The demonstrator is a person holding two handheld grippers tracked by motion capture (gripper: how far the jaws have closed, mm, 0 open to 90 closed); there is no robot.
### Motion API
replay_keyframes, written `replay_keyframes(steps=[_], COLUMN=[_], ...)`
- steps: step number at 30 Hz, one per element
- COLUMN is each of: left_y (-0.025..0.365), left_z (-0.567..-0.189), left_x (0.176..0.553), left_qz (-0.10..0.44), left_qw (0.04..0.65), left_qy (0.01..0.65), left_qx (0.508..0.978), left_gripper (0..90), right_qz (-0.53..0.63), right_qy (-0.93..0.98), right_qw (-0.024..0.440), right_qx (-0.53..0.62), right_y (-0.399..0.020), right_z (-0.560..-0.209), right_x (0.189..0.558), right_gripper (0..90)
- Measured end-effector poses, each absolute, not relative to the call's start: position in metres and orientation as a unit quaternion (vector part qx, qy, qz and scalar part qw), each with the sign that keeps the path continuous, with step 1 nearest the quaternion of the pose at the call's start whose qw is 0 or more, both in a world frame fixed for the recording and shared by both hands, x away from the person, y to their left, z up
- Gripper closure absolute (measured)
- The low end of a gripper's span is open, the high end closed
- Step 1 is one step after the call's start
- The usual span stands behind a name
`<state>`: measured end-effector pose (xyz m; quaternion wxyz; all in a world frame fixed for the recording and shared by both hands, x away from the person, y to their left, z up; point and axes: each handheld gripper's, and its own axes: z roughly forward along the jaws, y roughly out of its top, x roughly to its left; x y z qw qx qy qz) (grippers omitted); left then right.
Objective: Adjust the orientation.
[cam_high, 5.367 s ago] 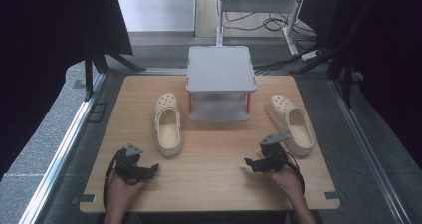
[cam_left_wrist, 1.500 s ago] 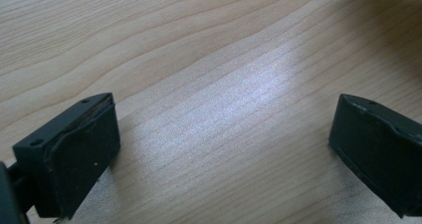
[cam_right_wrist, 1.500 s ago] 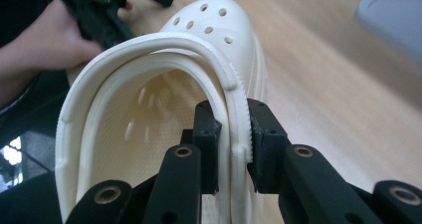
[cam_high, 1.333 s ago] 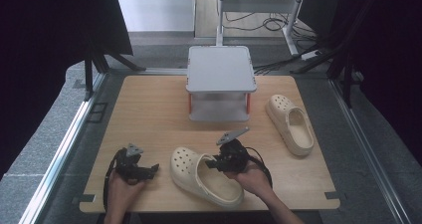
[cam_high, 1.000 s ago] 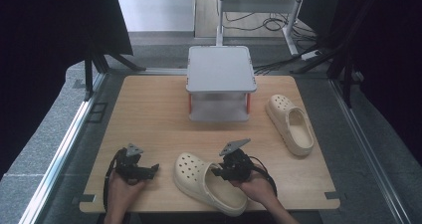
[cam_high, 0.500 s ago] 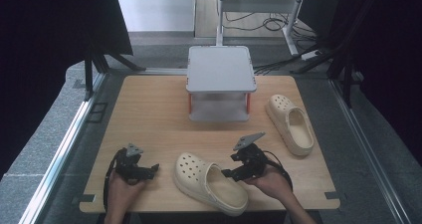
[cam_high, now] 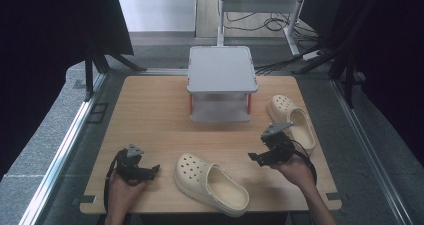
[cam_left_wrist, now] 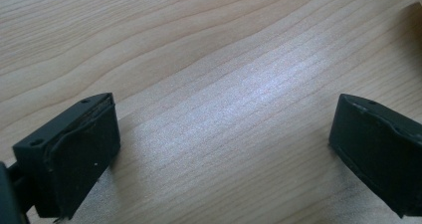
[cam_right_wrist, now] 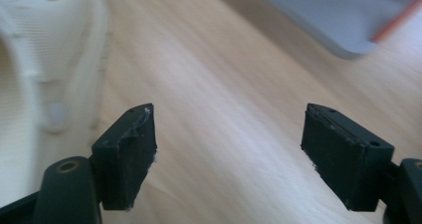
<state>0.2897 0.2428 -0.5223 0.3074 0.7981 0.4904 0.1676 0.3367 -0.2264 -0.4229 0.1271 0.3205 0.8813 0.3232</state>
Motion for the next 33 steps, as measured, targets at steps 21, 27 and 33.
replay_keyframes(steps=[21, 27, 33], left_y=[0.243, 0.243, 0.243], left_z=[-0.522, -0.522, -0.522], left_x=[0.29, 0.29, 0.29], left_qz=[0.168, 0.168, 0.168], left_qw=[0.308, 0.308, 0.308], left_qy=[0.49, 0.49, 0.49], left_qx=[0.798, 0.798, 0.798], left_gripper=[0.0, 0.0, 0.0], right_qz=[0.295, 0.29, 0.285], right_qy=[0.818, 0.812, 0.802], right_qw=[0.155, 0.156, 0.153], right_qx=[0.469, 0.482, 0.503], right_y=[-0.316, -0.32, -0.322], right_z=[-0.416, -0.427, -0.437], right_x=[0.411, 0.437, 0.457], right_gripper=[38.2, 45.0, 55.6])
